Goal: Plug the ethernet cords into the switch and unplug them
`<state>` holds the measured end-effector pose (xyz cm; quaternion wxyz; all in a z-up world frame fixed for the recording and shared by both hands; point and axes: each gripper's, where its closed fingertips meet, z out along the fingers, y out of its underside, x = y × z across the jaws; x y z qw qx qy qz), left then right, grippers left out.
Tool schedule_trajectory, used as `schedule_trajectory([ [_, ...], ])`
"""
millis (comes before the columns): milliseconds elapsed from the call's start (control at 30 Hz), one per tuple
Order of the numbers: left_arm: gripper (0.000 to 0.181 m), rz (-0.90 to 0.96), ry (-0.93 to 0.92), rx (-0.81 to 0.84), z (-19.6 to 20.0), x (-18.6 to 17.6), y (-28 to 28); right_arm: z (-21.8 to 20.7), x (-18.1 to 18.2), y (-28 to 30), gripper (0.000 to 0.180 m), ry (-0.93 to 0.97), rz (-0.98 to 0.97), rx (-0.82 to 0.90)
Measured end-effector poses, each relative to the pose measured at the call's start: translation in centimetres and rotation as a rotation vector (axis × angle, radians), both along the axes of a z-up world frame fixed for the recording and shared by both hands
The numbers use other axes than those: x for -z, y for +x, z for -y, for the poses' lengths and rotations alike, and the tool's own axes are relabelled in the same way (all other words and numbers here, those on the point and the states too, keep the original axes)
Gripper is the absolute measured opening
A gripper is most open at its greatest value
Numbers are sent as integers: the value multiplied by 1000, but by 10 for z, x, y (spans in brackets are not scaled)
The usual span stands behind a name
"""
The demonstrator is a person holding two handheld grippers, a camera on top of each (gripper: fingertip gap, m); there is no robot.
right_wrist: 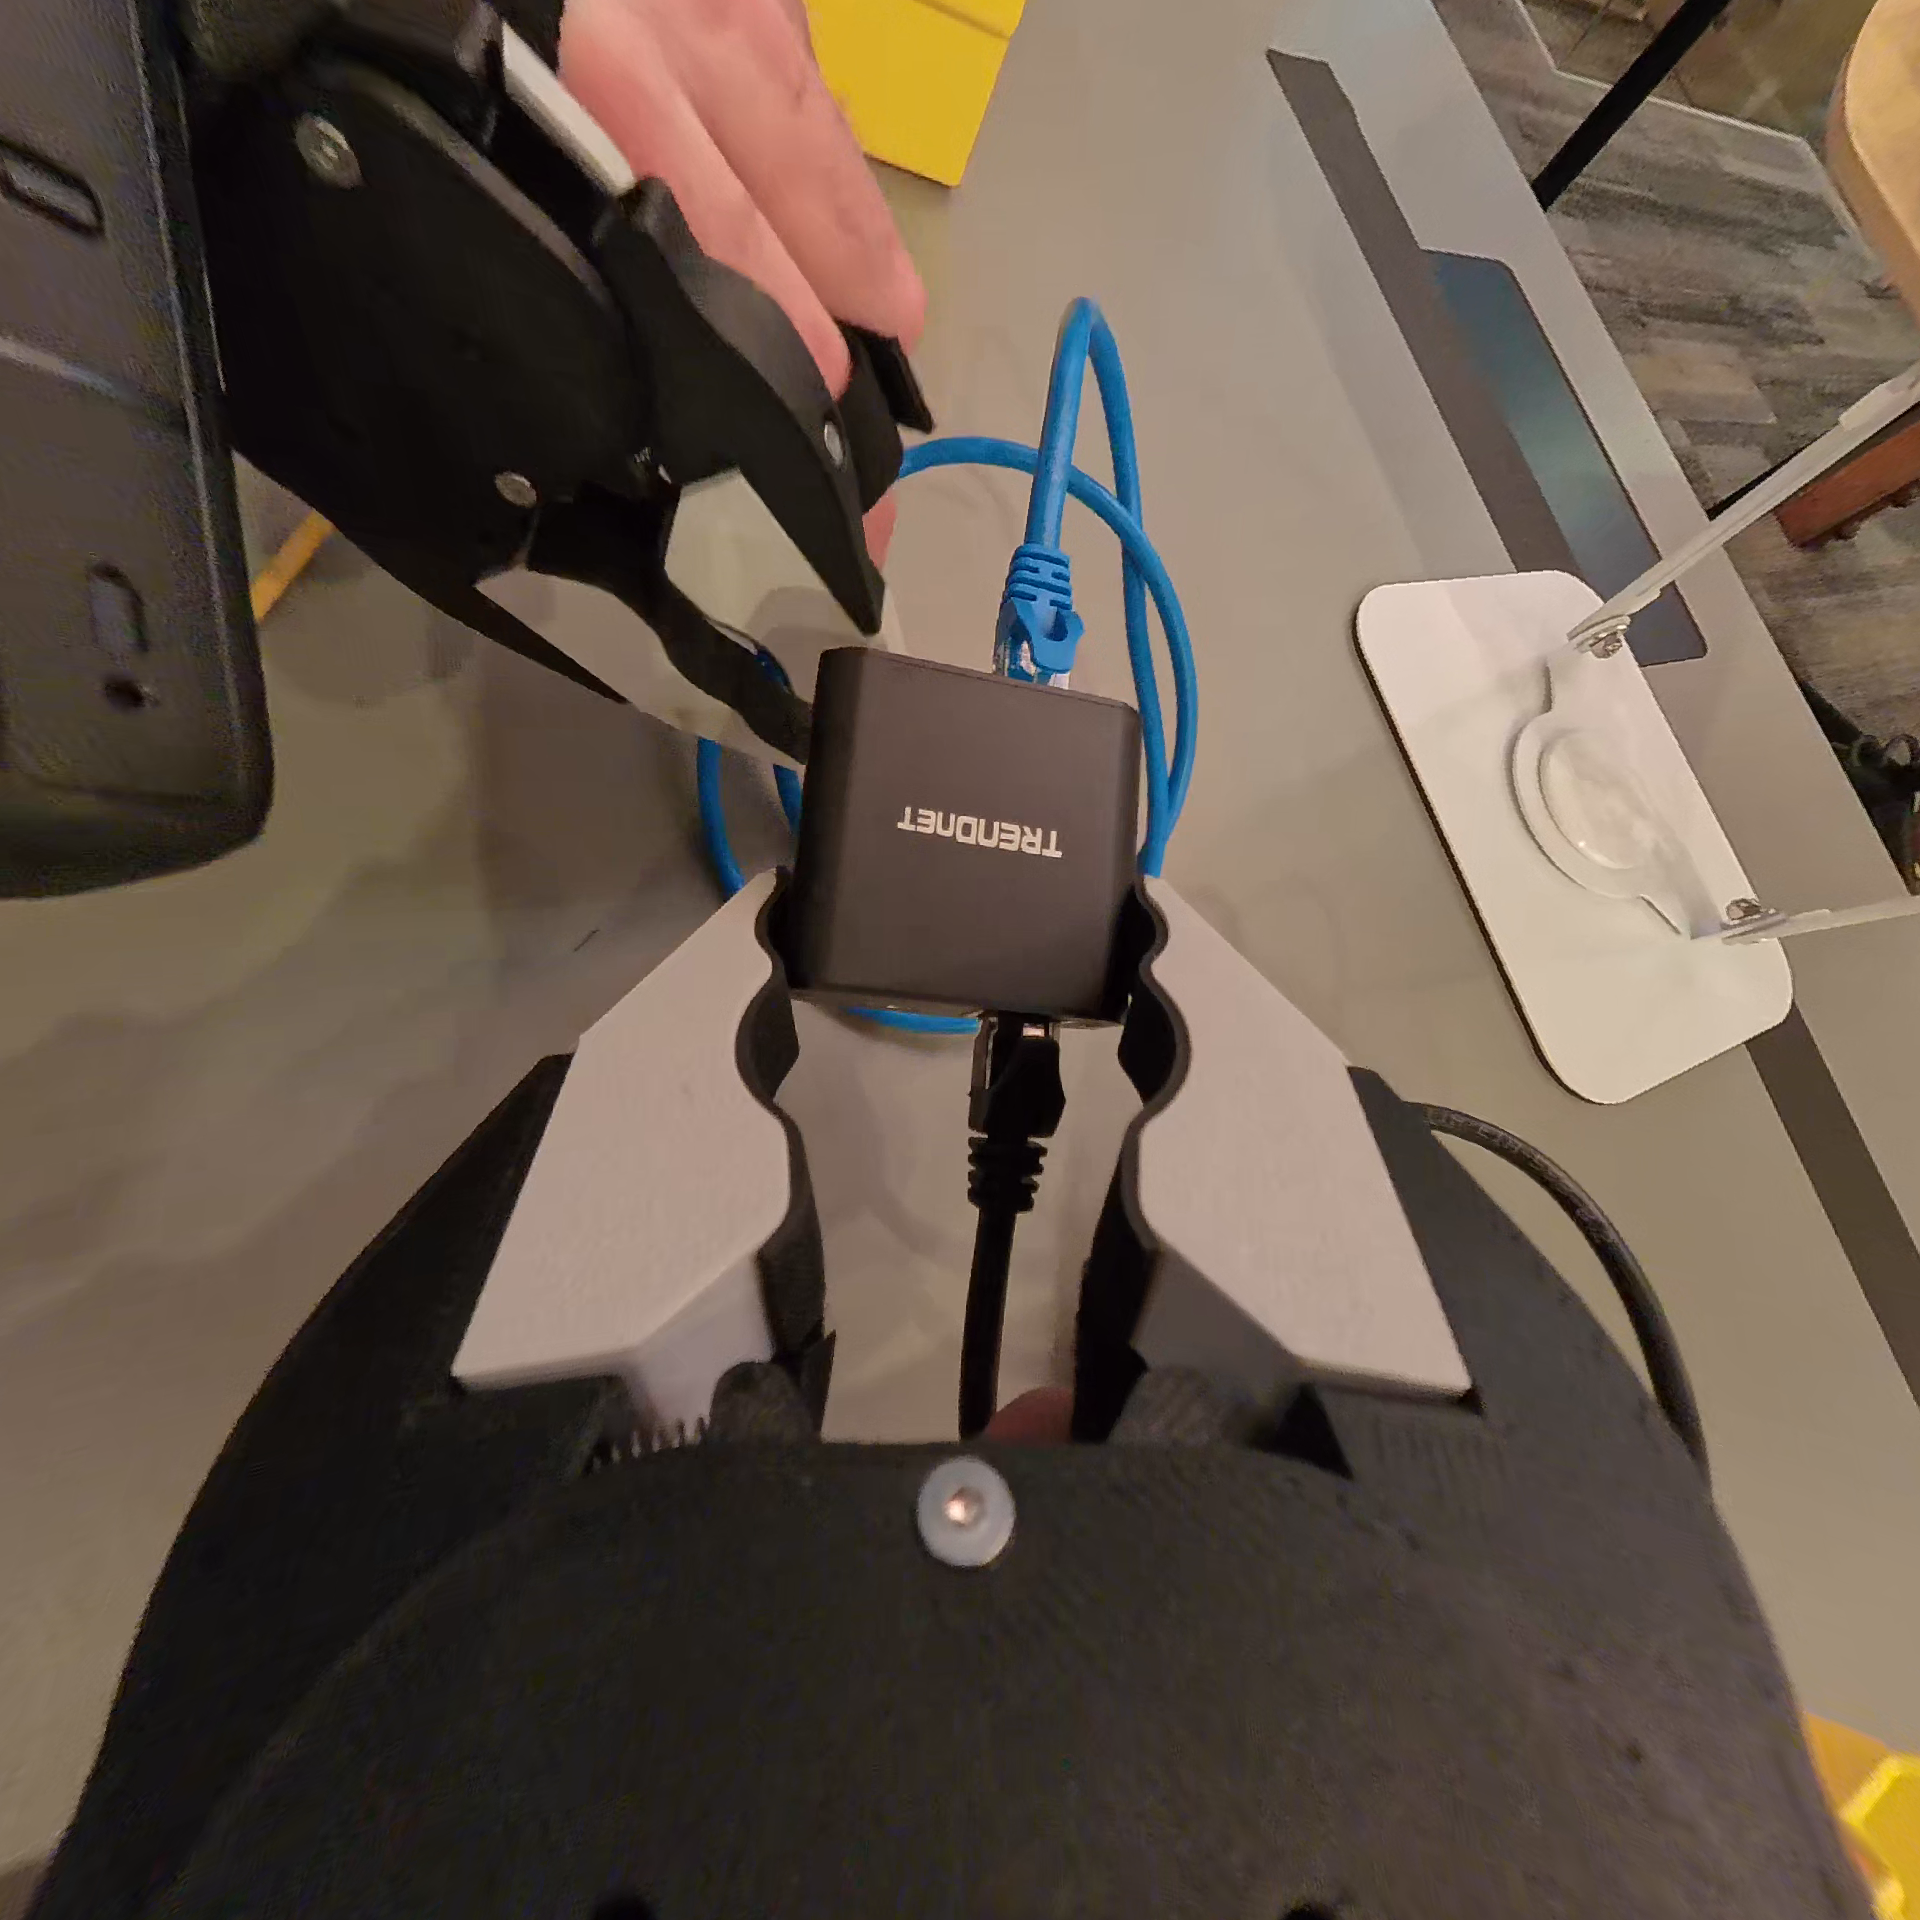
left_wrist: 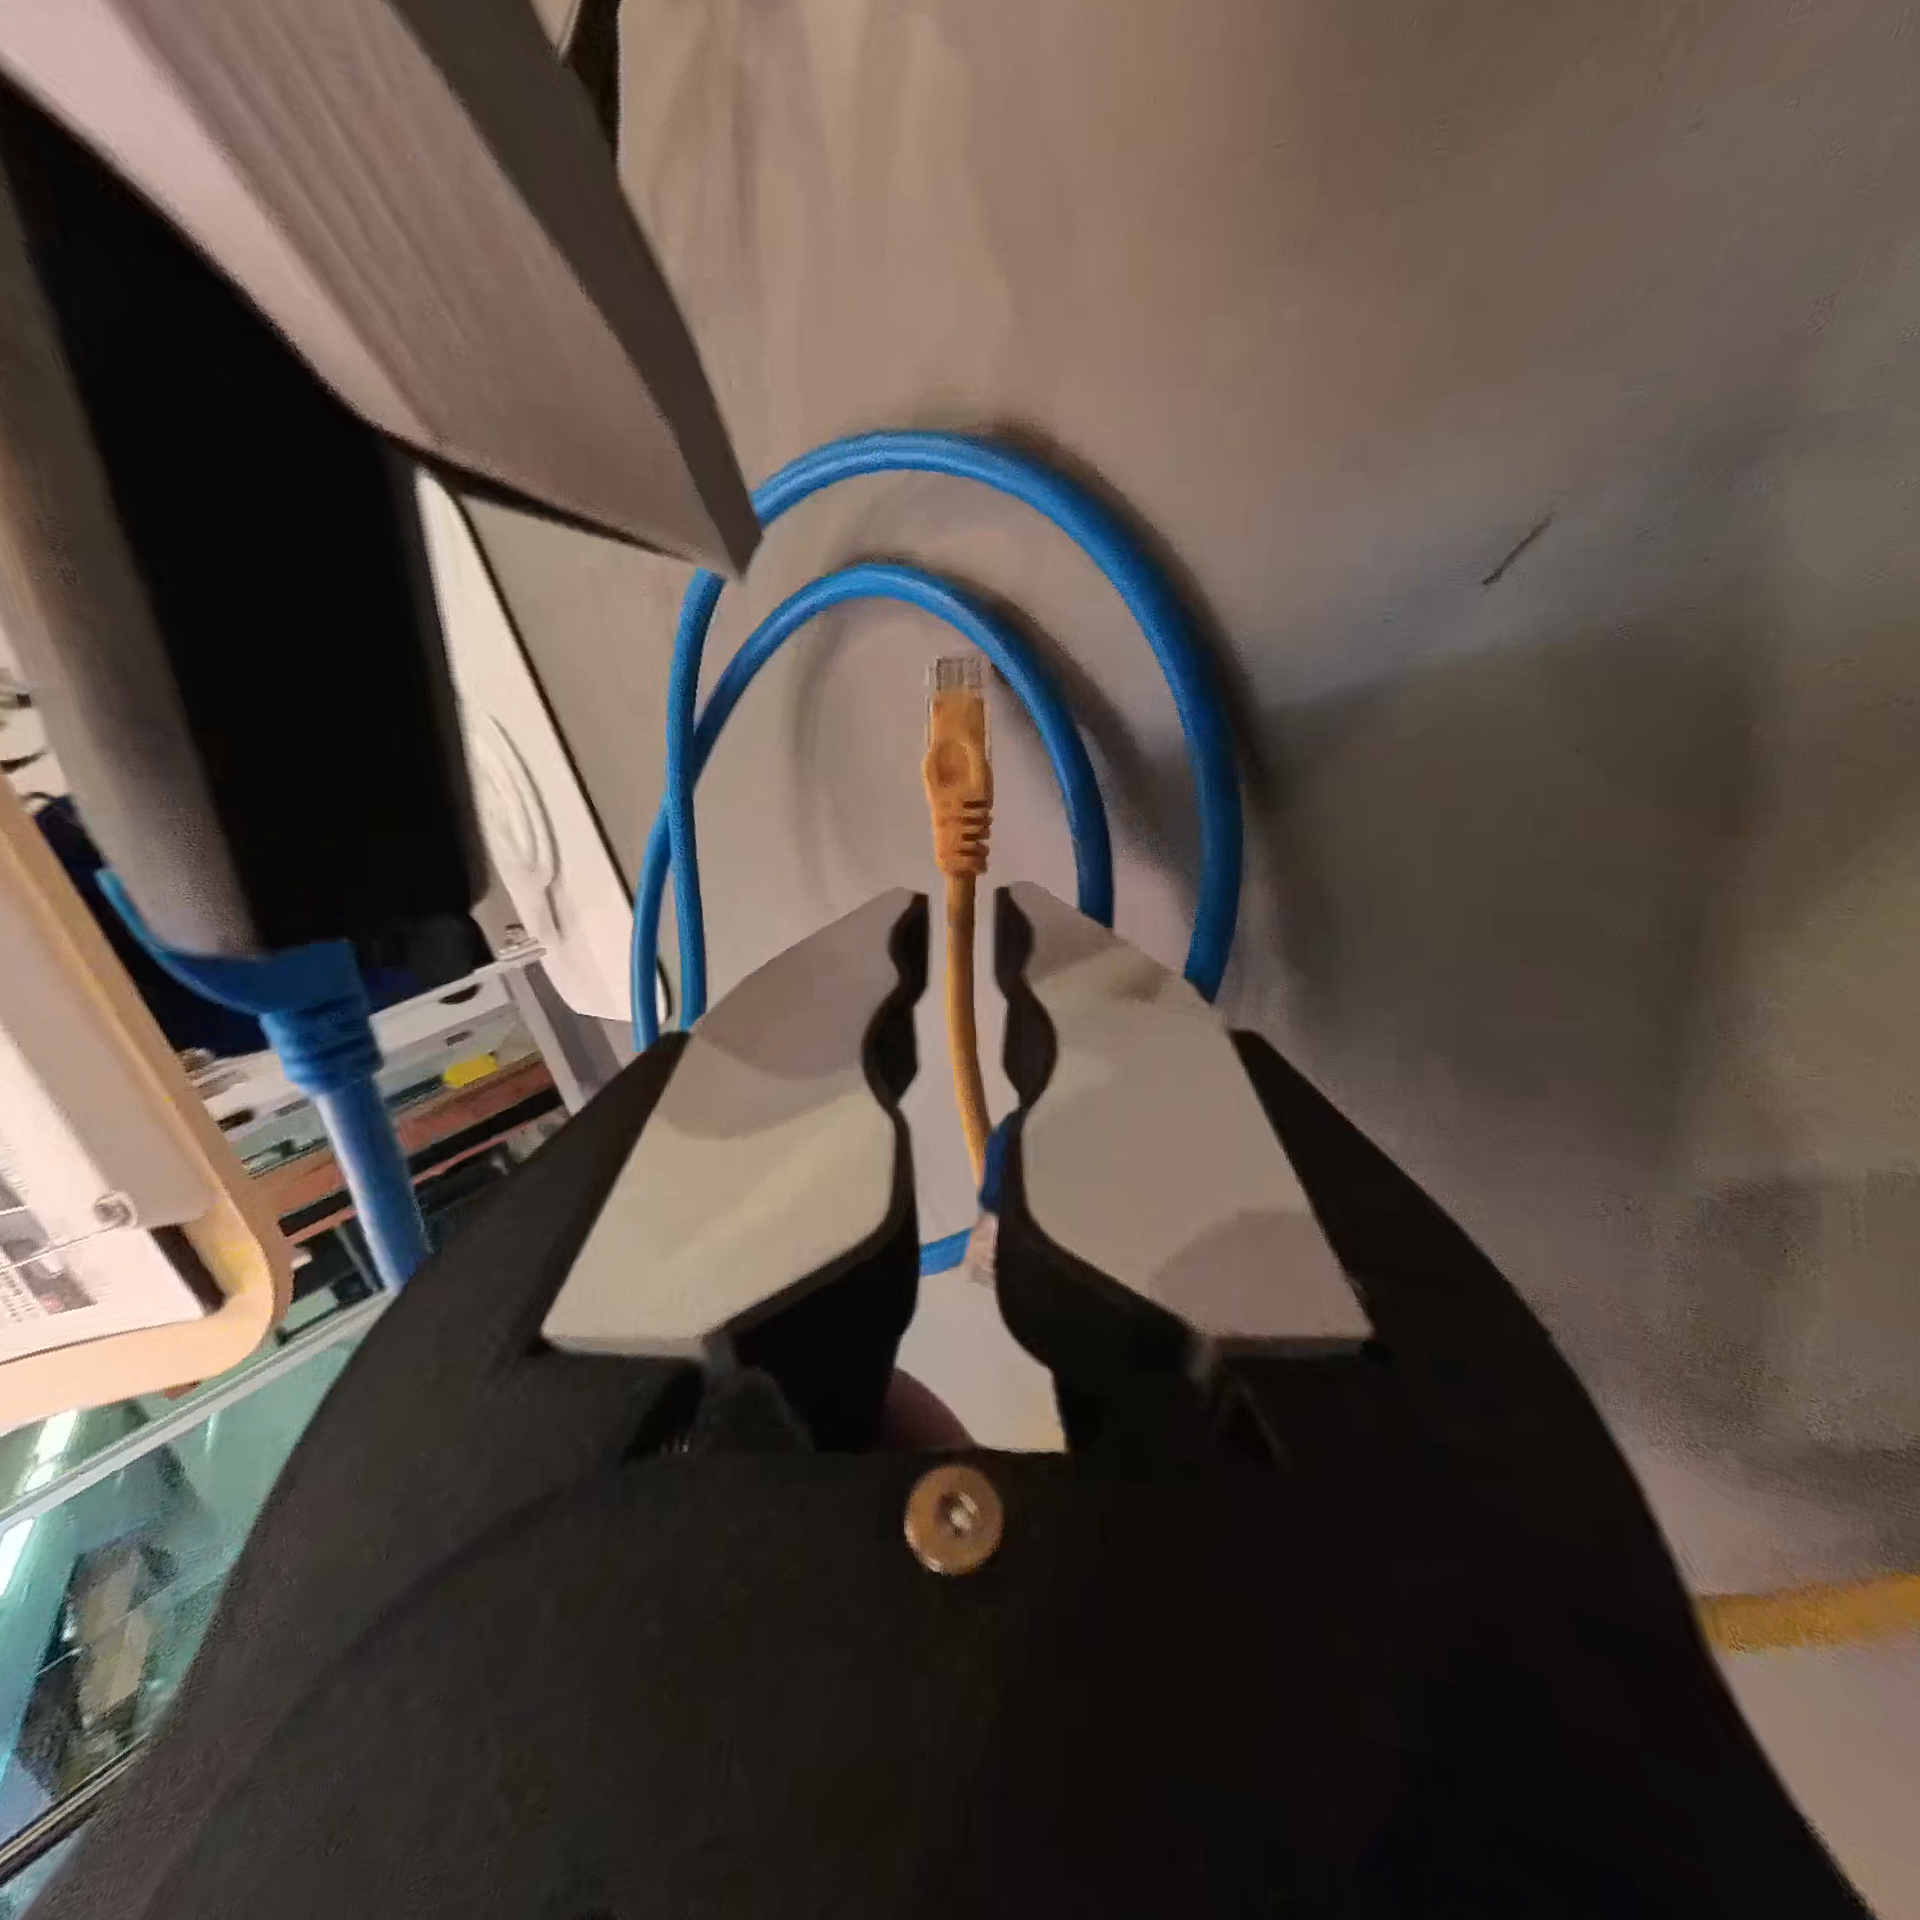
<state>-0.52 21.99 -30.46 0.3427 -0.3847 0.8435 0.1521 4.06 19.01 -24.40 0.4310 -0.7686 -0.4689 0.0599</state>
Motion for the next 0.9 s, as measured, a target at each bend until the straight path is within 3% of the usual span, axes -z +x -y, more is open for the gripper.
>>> schedule_trajectory([
  [267,4,109,66,-15,-10,0,10,0,1,5,61,-2,-8,13],
  [400,30,98,41,-26,-13,2,13,-1,1,4,61,-5,-14,13],
  [567,5,60,6,-29,-18,12,16,-3,0,6,61,-5,-11,24],
  [833,5,111,0,-25,-15,8,19,-3,0,10,61,-2,-16,36],
  [900,15,136,-10,-16,-13,4,23,-3,0,11,61,-2,-18,36],
])
